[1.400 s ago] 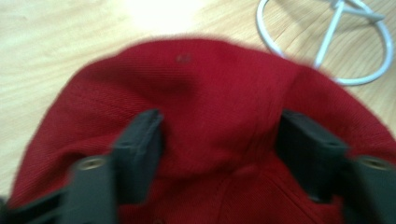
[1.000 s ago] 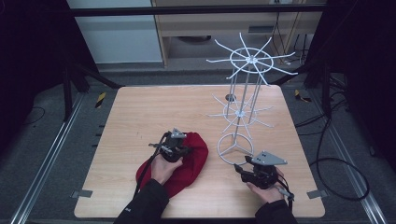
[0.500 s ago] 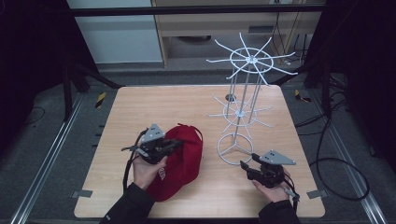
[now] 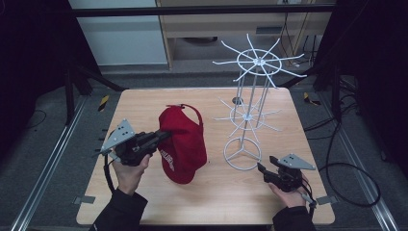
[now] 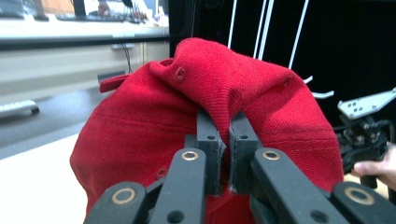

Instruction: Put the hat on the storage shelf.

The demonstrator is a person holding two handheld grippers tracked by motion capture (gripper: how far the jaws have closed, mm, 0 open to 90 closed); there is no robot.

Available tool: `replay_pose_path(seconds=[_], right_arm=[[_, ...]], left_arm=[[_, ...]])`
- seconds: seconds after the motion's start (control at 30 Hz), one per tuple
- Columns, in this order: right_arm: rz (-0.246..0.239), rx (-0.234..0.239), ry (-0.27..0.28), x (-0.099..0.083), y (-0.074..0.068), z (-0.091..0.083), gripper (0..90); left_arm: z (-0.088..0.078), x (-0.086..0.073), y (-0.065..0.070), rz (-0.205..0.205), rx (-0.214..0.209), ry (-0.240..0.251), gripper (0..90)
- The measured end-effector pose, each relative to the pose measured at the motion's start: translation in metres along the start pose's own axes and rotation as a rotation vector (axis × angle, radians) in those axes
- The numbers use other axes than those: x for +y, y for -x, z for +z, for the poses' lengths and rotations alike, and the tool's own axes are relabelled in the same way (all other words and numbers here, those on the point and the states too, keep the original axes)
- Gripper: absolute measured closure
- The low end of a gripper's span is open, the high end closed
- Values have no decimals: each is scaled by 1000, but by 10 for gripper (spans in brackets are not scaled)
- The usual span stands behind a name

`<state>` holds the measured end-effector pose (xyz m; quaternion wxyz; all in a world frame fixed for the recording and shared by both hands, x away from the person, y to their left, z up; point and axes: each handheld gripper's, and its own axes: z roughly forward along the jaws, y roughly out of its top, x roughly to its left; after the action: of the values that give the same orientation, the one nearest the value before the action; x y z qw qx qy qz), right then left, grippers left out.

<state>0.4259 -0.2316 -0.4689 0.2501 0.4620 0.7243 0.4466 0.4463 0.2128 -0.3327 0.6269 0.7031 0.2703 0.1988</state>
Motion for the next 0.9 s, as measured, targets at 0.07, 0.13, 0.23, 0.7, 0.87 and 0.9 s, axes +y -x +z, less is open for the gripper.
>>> replay_pose_path(seconds=[0.07, 0.13, 0.23, 0.7, 0.87, 0.9], right_arm=[[0, -4, 0, -1, 1, 0, 430], [1, -10, -1, -1, 2, 0, 428], [2, -13, 2, -1, 3, 0, 426], [-6, -35, 15, -2, 7, 0, 423], [-8, -38, 16, -2, 9, 1, 423], [-8, -39, 17, -2, 9, 1, 423]], left_arm=[[-2, 6, 1, 12, 1, 16, 855], [-4, 13, 3, 15, -1, 39, 856], [-7, 20, 6, 8, -3, 79, 855], [-7, 71, 22, 45, -37, 221, 855], [-2, 89, 21, 53, -33, 248, 855], [-1, 91, 21, 54, -33, 252, 855]])
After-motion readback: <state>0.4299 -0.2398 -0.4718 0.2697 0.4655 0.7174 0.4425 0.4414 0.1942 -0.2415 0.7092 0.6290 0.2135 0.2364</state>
